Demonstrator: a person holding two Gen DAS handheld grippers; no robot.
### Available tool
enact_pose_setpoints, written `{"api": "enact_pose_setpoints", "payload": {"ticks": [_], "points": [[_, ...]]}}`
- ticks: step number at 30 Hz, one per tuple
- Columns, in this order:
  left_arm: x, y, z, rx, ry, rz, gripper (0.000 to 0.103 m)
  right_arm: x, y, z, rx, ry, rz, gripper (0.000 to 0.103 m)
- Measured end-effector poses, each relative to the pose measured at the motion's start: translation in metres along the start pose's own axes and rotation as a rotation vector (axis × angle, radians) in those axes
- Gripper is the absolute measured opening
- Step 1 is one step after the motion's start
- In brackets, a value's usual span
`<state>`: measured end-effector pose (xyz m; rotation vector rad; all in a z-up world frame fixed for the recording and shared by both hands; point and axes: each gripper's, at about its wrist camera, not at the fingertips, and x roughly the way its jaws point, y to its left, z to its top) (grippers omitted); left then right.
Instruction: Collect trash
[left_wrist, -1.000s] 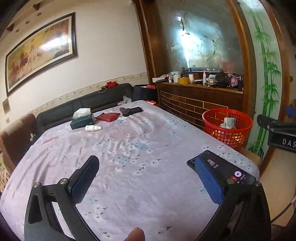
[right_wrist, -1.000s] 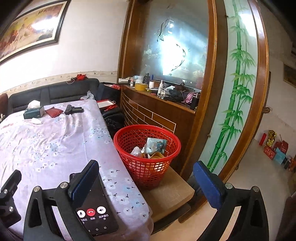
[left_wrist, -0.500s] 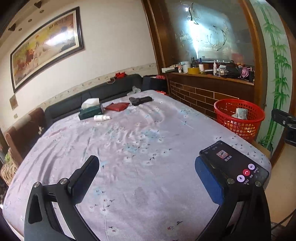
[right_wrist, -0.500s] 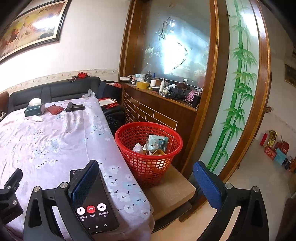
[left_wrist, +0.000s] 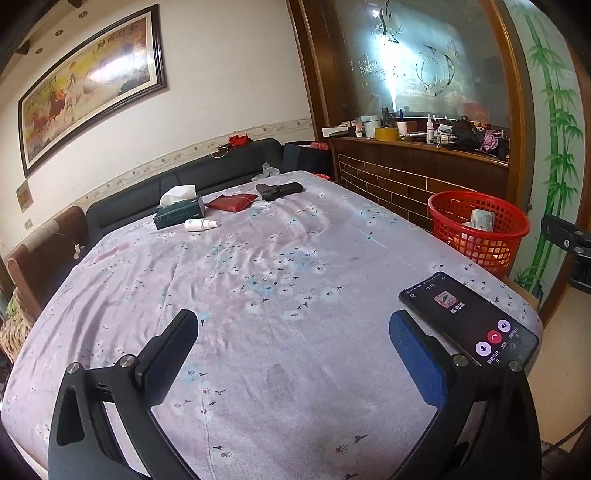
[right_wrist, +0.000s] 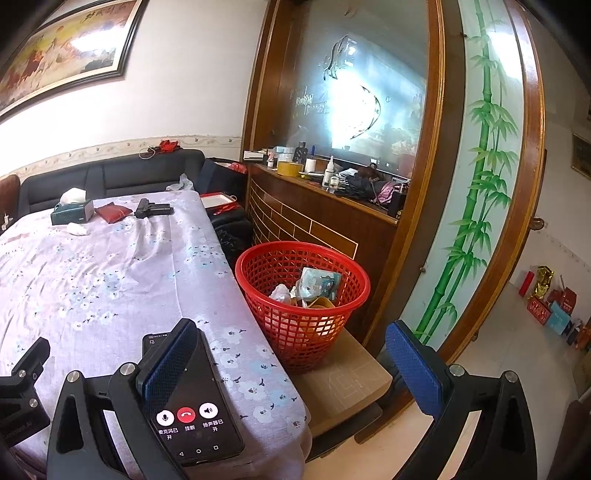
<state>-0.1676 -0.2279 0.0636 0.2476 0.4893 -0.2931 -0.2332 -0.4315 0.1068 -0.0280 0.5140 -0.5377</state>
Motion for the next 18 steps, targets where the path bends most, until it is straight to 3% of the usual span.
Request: {"api": "enact_pose_setpoints", "payload": {"ticks": [18], "points": [[0.0014,0.0006,-0.0005,-0.003,0.006,0.003,0.103,-0.0007,-0.0016,-0.002,0.008,0.0,0.001,0.103]]}}
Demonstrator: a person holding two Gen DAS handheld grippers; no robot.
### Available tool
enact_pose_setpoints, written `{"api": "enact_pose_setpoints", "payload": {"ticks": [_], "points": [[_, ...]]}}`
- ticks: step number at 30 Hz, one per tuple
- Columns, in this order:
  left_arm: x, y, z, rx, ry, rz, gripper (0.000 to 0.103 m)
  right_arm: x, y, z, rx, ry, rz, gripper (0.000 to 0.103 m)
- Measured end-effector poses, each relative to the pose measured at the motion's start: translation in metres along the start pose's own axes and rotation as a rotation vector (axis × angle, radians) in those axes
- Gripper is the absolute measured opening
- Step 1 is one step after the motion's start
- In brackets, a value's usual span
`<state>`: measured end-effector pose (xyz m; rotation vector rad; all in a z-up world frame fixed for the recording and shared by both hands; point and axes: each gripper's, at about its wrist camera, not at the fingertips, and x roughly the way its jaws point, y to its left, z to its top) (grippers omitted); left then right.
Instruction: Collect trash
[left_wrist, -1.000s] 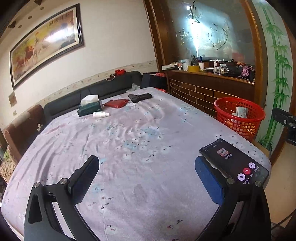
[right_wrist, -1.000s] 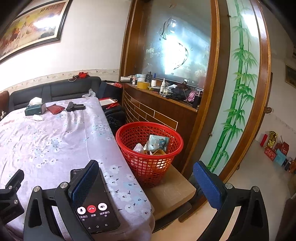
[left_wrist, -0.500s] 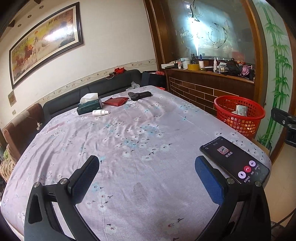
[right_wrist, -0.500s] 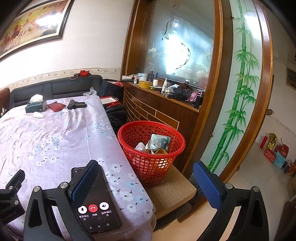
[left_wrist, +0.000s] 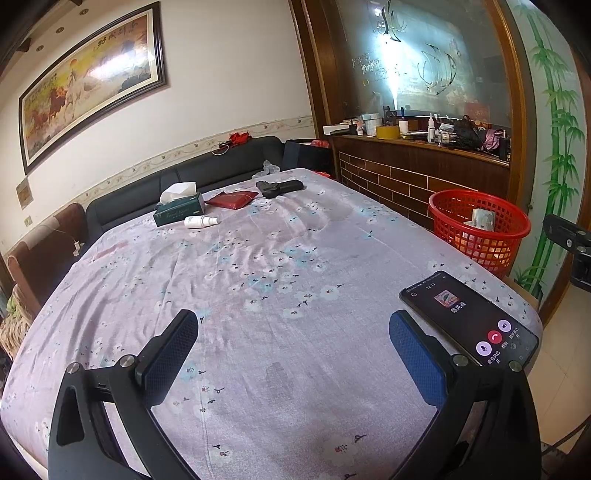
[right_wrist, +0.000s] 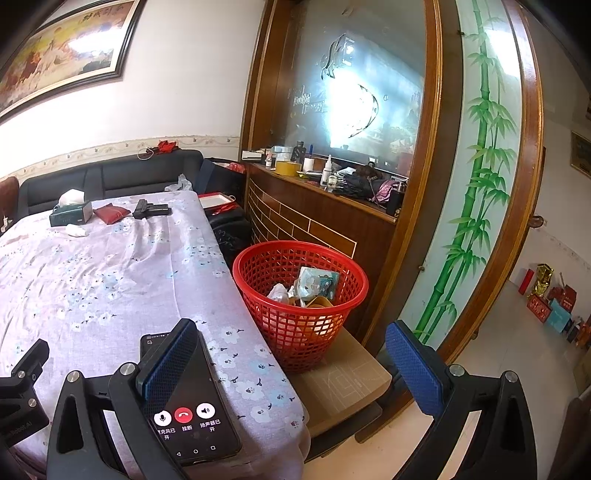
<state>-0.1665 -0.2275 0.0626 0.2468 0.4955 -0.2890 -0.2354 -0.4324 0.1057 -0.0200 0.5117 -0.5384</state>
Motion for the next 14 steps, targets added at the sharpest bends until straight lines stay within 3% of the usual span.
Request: {"api": "enact_pose_setpoints", "payload": {"ticks": [9,13,14], "points": [[0.014,0.027,-0.001,-0.079,0.068,-0.039,0.103,0.0,0.017,0.009,-0.027,-0.015,0.049,0.103],[0.017,0.068,-0.003,-0.169,0.068,-0.028,0.103,-0.002,0.052,0.015,-0.093,-0.022,0.128,0.103],[0.019,0.079,-0.003,-0.184,0.075,-0.017,0.103,0.0,0.067,0.017,-0.109,-0.002,0.186,0.103]]}}
